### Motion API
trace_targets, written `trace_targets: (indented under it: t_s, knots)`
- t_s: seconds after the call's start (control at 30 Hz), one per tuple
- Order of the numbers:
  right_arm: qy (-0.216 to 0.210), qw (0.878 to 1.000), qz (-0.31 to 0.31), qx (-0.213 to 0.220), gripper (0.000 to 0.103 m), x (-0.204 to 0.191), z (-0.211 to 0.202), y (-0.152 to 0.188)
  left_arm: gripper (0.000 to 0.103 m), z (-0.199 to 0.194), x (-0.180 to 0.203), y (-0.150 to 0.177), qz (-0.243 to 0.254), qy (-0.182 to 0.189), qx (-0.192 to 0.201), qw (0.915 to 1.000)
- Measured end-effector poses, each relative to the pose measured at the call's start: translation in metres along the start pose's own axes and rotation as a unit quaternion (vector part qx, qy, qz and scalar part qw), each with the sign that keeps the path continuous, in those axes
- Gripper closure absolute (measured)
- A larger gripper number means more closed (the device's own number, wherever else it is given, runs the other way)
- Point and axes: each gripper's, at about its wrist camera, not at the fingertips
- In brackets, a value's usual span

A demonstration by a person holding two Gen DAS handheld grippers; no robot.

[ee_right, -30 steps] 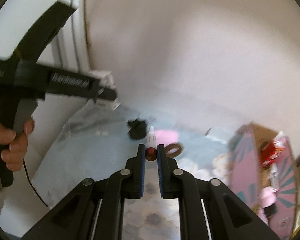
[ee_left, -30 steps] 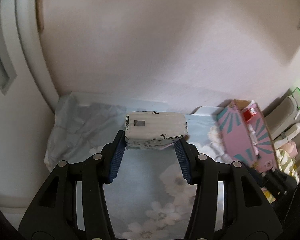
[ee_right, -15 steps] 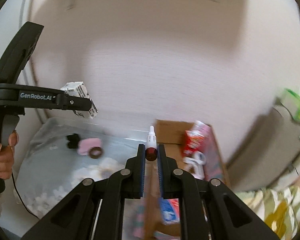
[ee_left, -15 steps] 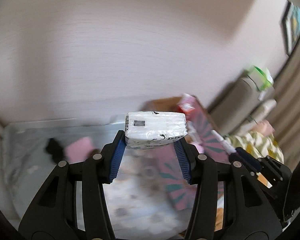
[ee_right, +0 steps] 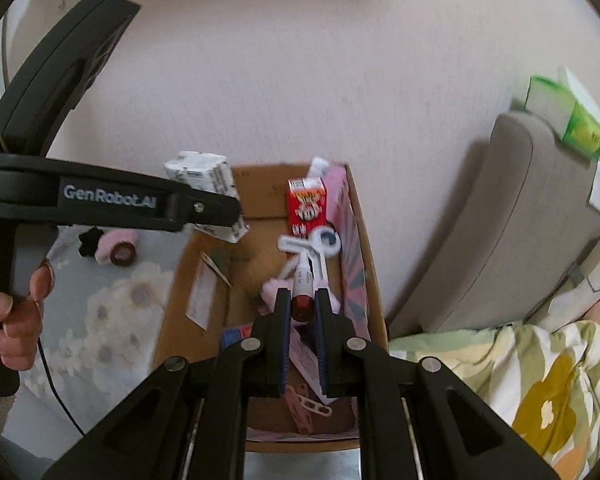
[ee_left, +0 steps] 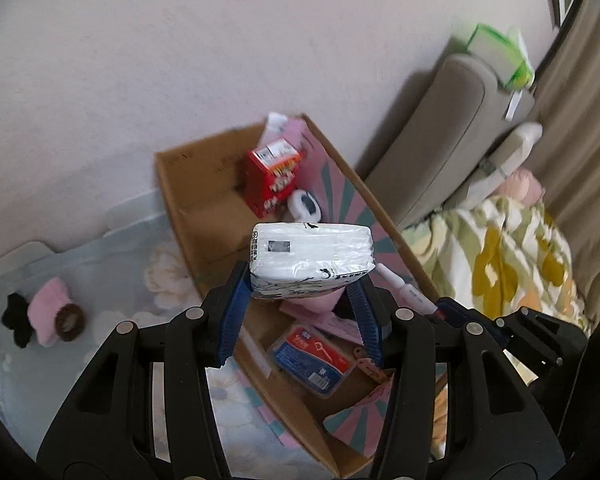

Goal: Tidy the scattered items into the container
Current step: 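Carry the white box and tube into the cardboard box and open both grippers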

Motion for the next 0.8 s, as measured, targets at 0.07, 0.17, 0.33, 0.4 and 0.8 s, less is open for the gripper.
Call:
trace_targets:
  t_s: [0.07, 0.17, 0.33, 0.4, 0.8]
  knots:
    - [-0.003, 1.0, -0.001, -0.008, 0.092, 0.005, 0.006, 0.002, 0.057, 0.011, 0.004, 0.0, 0.001, -0.001, -0.009, 1.0]
    - [-0.01, 1.0, -0.004, -0.016, 0.092, 0.011, 0.015, 0.004, 0.057, 0.018, 0.004, 0.001, -0.001, -0.002, -0.017, 0.9999]
    - [-0.021, 0.999, -0.012, -0.021, 0.092, 0.014, 0.023, 0.002, 0.057, 0.025, 0.003, -0.001, -0.006, -0.006, -0.021, 0.9997]
    - [-0.023, 0.999, -0.016, -0.019, 0.092, 0.014, 0.024, 0.001, 0.054, 0.022, 0.001, -0.002, -0.012, 0.007, -0.02, 0.9997]
    - [-0.006, 0.999, -0.045, 0.005, 0.037, 0.001, 0.007, -0.003, 0.003, -0.03, -0.039, -0.015, -0.069, -0.033, 0.048, 0.9959]
Point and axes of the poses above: each gripper's, at about its wrist camera, not at the fingertips, and z roughly the way its jaws point, x to its right, y to its underside, and after that the axes turned 4 degrees about z, right-handed
